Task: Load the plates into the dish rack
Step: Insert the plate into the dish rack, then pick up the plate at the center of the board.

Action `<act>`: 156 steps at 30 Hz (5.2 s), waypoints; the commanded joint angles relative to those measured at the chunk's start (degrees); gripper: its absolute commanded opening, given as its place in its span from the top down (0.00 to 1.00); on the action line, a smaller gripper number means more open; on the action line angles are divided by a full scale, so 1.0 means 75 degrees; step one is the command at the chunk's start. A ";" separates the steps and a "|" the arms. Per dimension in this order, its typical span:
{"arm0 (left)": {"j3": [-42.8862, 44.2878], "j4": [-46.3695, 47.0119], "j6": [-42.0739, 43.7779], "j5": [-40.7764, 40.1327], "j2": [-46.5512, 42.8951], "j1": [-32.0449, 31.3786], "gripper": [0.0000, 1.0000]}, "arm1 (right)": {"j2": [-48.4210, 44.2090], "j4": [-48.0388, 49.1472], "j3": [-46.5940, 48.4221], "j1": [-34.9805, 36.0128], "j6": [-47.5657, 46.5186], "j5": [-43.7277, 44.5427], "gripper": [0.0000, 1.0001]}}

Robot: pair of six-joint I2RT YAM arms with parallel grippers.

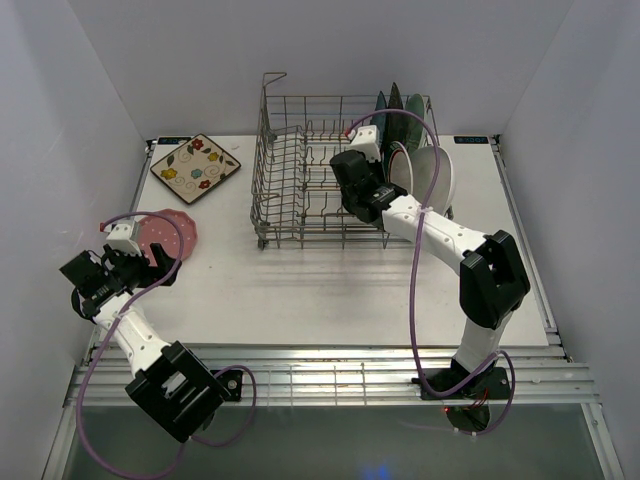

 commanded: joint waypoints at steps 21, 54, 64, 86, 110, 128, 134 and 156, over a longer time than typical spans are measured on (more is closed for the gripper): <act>0.0092 0.0084 0.0073 0.0185 -0.0074 0.0029 0.02 | -0.0939 -0.0414 0.0337 -0.0025 0.0744 -0.0248 0.49; 0.1696 0.1608 -0.1052 -0.2206 0.3171 0.0029 0.02 | -0.4678 -0.0016 -0.2159 0.0620 0.1084 -0.2732 0.22; 0.2295 0.1982 -0.1274 -0.2417 0.4520 0.0029 0.07 | -0.4842 0.0265 -0.2359 0.0655 0.1084 -0.3036 0.24; 0.2202 0.3002 -0.1485 -0.3319 0.5903 -0.0733 0.37 | -0.4901 0.0418 -0.2429 0.0713 0.1061 -0.3295 0.24; 0.1850 0.3026 -0.1017 -0.3226 0.5645 -0.1530 0.96 | -0.5111 0.0535 -0.2640 0.0760 0.1154 -0.3822 0.25; 0.2131 0.2218 -0.0384 -0.2089 0.5622 -0.1507 1.00 | -0.4679 0.0570 -0.2417 0.1299 0.1154 -0.6095 0.25; 0.2318 0.1609 -0.0442 -0.1796 0.5376 -0.1507 1.00 | -0.4339 0.0957 -0.2628 0.1604 0.1259 -0.6388 0.25; 0.2400 -0.0770 0.0658 0.0324 0.4601 -0.1354 1.00 | -0.3027 0.4575 -0.4971 0.2693 0.3438 -0.6682 0.27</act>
